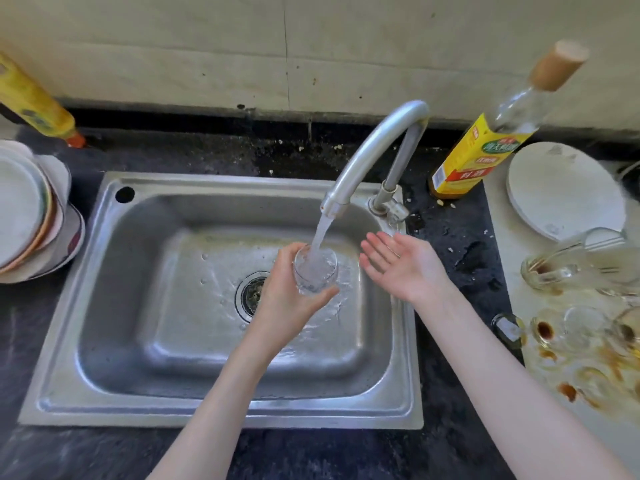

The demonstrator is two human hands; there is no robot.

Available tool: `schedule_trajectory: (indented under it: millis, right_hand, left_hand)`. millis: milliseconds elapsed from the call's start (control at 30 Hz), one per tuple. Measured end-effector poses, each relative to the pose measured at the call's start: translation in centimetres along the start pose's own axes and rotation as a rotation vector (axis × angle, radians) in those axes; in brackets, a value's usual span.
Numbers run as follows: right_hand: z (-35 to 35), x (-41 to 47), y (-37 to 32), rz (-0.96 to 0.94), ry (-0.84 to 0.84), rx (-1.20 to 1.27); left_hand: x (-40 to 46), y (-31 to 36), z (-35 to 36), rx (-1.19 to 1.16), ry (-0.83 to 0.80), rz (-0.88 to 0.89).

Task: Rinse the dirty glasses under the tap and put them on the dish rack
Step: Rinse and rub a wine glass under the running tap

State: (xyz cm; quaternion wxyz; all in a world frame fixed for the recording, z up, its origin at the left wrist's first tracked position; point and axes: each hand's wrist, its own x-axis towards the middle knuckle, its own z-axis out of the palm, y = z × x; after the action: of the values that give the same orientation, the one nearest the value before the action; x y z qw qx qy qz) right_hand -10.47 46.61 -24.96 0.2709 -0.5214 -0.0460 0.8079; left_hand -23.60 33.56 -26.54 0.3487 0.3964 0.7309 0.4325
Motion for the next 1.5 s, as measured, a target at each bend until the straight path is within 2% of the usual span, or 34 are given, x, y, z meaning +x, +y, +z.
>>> schedule_trajectory:
  millis: [333, 933, 1167, 1233, 1300, 1400, 1500]
  right_hand:
    - [0.1, -1.1, -1.4, 0.058, -0.039, 0.203]
    - [1.1, -2.6, -4.7, 0.076, -0.069, 0.368]
    - [1.0, -2.4, -6.1, 0.014, -0.119, 0.383]
    - [0.8, -2.7, -4.8, -0.013, -0.122, 0.314]
    - [0.3, -3.5, -2.9, 0.008, -0.096, 0.143]
    - [-0.4, -5.1, 1.5, 0.163, -0.1, -0.246]
    - [-0.2, -5.2, 5.2, 0.304, -0.067, -0.357]
  left_hand:
    - [-0.7, 2.3, -1.1, -0.004, 0.02, -0.038]
    - [-0.5, 5.6, -1.9, 0.025, 0.047, -0.018]
    - [-0.4, 5.7, -2.1, 0.048, 0.038, -0.029]
    - [-0.5, 5.5, -2.1, 0.052, 0.063, -0.045]
    - [-0.7, 5.4, -2.1, 0.03, 0.088, -0.059]
    - [-0.9, 5.4, -2.1, -0.037, 0.102, -0.093]
    - [-1.3, 5.7, -1.7, -0.071, 0.103, -0.078]
